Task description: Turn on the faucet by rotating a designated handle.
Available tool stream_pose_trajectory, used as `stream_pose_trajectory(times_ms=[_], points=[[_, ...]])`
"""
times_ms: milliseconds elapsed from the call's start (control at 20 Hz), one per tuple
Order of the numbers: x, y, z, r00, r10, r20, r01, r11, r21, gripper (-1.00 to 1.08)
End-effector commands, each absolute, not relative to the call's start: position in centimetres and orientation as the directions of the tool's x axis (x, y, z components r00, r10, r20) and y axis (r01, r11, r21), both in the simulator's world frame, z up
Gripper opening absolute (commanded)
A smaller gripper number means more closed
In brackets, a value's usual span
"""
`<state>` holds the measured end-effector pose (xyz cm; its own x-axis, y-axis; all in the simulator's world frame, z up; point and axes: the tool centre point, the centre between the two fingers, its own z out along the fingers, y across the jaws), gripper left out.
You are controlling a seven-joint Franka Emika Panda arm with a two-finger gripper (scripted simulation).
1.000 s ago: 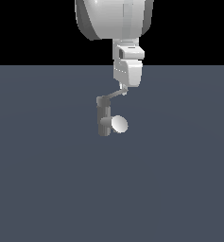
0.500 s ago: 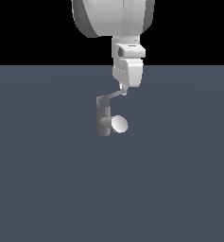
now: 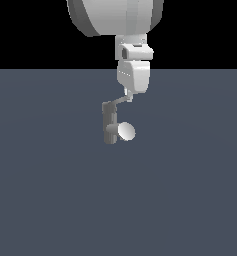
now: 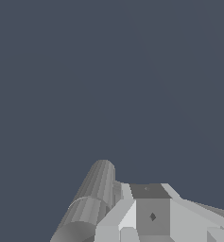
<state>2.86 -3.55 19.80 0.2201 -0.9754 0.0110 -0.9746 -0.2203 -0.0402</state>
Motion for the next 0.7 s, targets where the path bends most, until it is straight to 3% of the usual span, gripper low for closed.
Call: stream_pose_trajectory(times_ms=[0, 300, 400, 650], points=[[1.1, -3.2, 18.5, 0.22, -0.975, 0.001, -0.975, -0.22, -0.008, -1.0], [-1.0, -2.6, 18.2, 0.216, -0.976, 0.0, -0.976, -0.216, -0.001, -1.0], [0.1, -3.3, 19.5, 0.208, -0.978, 0.011, -0.978, -0.208, -0.029, -1.0], [-1.1, -0.5, 19.0, 0.211, -0.978, 0.007, -0.977, -0.211, -0.019, -1.0]])
